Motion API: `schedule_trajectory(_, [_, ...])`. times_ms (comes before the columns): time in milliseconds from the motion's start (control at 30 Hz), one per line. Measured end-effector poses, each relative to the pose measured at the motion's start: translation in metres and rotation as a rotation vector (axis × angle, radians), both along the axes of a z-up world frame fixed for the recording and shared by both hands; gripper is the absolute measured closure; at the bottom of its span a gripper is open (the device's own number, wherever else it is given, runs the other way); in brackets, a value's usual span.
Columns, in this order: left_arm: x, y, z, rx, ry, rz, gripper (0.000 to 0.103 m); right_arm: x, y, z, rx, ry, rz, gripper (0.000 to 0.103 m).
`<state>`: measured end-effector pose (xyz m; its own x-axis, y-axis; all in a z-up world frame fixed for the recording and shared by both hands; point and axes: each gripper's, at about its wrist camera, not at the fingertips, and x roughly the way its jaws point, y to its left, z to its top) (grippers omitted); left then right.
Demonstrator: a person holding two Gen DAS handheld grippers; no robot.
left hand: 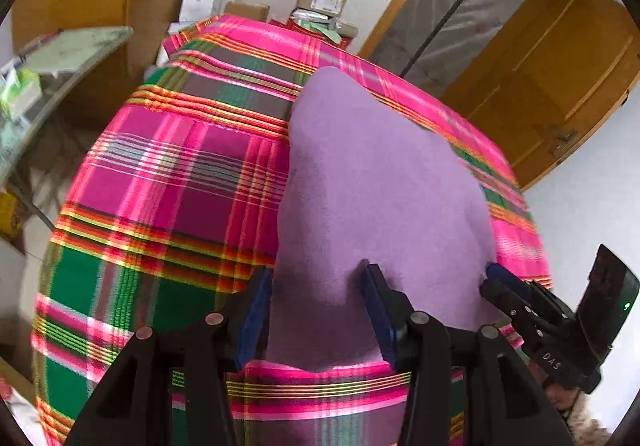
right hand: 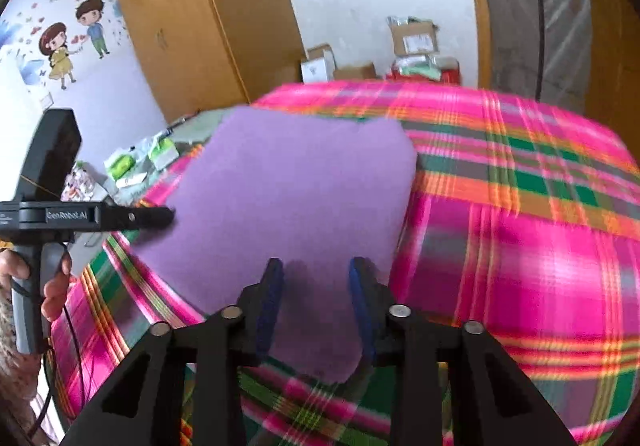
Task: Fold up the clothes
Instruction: 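Lower the folded lilac bundle onto the bed and open both grippers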
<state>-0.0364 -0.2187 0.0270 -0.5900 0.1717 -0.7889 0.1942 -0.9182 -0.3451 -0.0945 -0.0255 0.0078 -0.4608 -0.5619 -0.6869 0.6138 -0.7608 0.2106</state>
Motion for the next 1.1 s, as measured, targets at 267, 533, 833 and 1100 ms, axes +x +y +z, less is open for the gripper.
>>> schedule_trajectory(267, [0.01,0.024,0.007,-0.178,0.03,0.056,0.054,0.003,-0.005,-0.003,0.048,0.006,-0.031,0.07])
schedule_trajectory(533, [0.014,0.044,0.013,-0.255,0.054,0.083,0.055,0.022,-0.009,0.002,0.068,0.026,-0.065,0.07])
schedule_trajectory(833, [0.025,0.066,0.006,-0.346,0.056,0.091,0.055,0.053,-0.008,-0.003,0.076,0.002,-0.08,0.07])
schedule_trajectory(1100, [0.034,0.071,0.0,-0.365,0.059,0.11,0.055,0.07,-0.014,-0.018,0.128,-0.028,-0.081,0.07])
